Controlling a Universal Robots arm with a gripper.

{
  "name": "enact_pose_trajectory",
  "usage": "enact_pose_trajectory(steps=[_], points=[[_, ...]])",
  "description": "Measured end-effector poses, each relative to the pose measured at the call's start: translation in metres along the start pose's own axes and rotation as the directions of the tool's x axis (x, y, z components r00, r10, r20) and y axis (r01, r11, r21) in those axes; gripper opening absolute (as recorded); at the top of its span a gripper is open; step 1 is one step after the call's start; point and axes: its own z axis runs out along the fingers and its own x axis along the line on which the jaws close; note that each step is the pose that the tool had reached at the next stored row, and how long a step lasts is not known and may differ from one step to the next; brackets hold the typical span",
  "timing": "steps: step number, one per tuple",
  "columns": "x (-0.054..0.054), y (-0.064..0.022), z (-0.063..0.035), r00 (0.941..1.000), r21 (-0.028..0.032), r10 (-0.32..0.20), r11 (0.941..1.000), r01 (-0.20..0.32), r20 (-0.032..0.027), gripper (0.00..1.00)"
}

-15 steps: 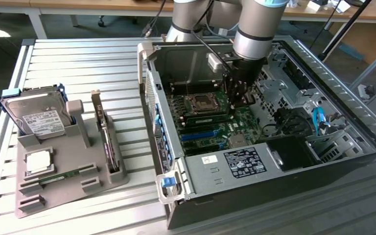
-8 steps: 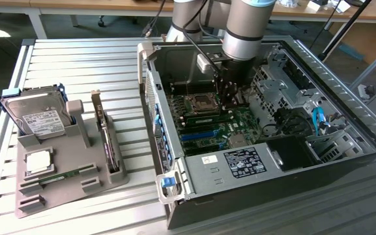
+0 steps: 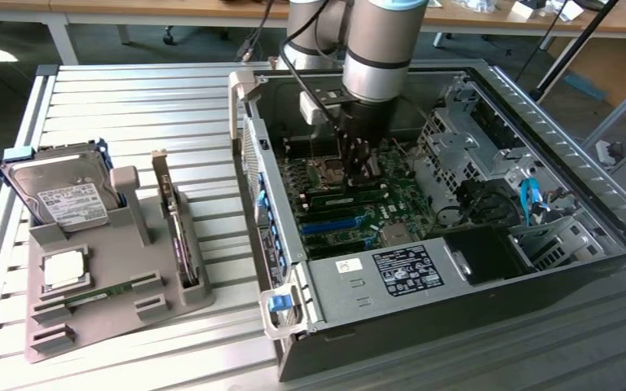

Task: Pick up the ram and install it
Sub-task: 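Press down the ram until it locks into place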

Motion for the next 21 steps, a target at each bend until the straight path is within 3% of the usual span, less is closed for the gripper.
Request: enact_pose_trajectory(steps=[2, 21], points=[[-0.0003, 0.0061, -0.0002, 1.0, 0.0004, 0.0, 1.0, 0.0, 0.0001, 0.11], [-0.0009, 0.0067, 0.0063, 1.0, 0.0003, 0.0, 1.0, 0.0, -0.0002, 0.11]])
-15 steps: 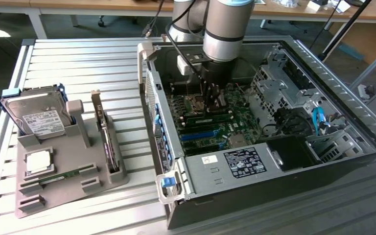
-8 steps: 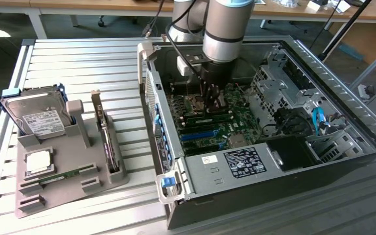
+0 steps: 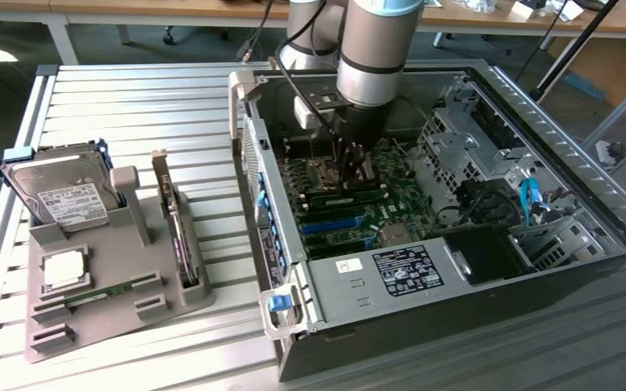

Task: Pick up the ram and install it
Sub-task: 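Press down the ram until it locks into place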

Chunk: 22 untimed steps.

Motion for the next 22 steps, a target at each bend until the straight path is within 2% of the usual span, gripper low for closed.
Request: enact_pose_trajectory(steps=[15, 18, 20, 22], points=[[-0.001, 0.0003, 0.0071, 1.0, -0.0002, 0.0, 1.0, 0.0, -0.0003, 0.11], [-0.001, -0.0002, 0.0015, 1.0, 0.0019, 0.0, 1.0, 0.0, 0.003, 0.11], [0.001, -0.0002, -0.0064, 1.0, 0.0001, 0.0, 1.0, 0.0, 0.0001, 0.11], [0.001, -0.0004, -0.0134, 1.0, 0.0002, 0.0, 1.0, 0.0, 0.0003, 0.11]])
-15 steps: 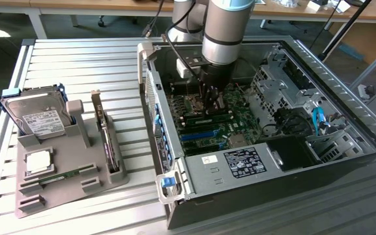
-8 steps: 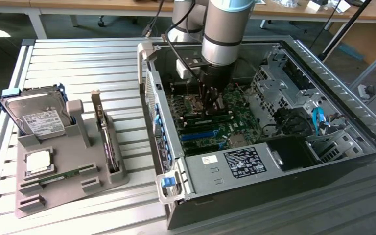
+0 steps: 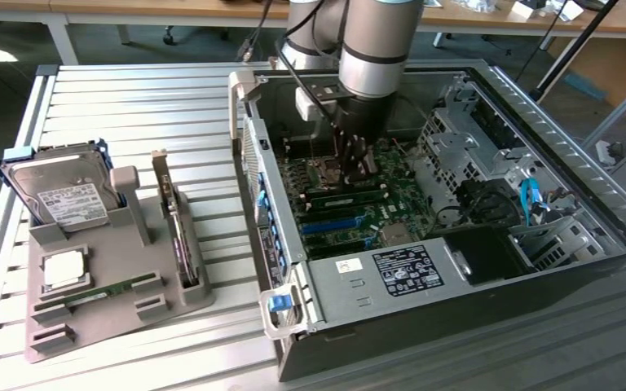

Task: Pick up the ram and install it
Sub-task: 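Press down the ram until it locks into place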

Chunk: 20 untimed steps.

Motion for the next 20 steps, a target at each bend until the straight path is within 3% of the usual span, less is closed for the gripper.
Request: enact_pose_trajectory(steps=[7, 16, 20], points=[[0.003, -0.0008, -0.024, 1.0, 0.0, 0.0, 1.0, 0.0, -0.0001, 0.11], [0.003, -0.0008, -0.0248, 1.0, -0.0007, 0.006, 1.0, -0.006, -0.0003, 0.11], [0.003, -0.0008, -0.0246, 0.9953, -0.0103, 0.097, 0.9952, -0.097, -0.0041, 0.11]])
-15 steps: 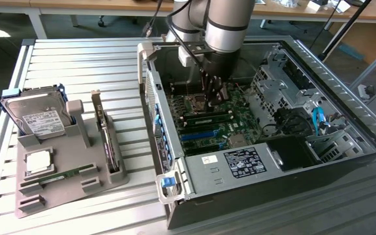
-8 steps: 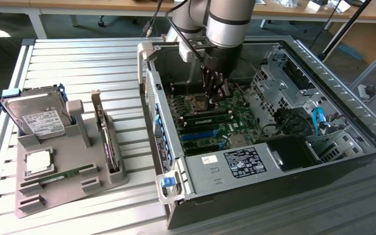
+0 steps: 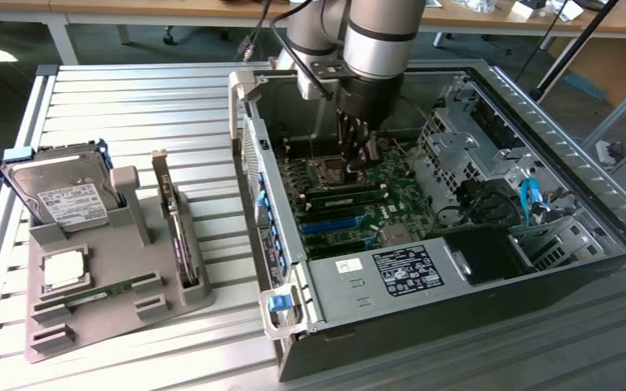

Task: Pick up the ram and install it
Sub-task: 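Press down the ram until it locks into place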

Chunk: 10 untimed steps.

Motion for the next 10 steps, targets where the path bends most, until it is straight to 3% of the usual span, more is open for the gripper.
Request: enact_pose_trajectory(steps=[5, 10], points=[[-0.0001, 0.0, 0.0004, 0.9955, -0.0098, 0.095, 0.9955, -0.095, -0.0044, 0.11], [-0.0001, 0.0, 0.0009, 0.9791, -0.0208, 0.203, 0.9789, -0.203, -0.0111, 0.11]])
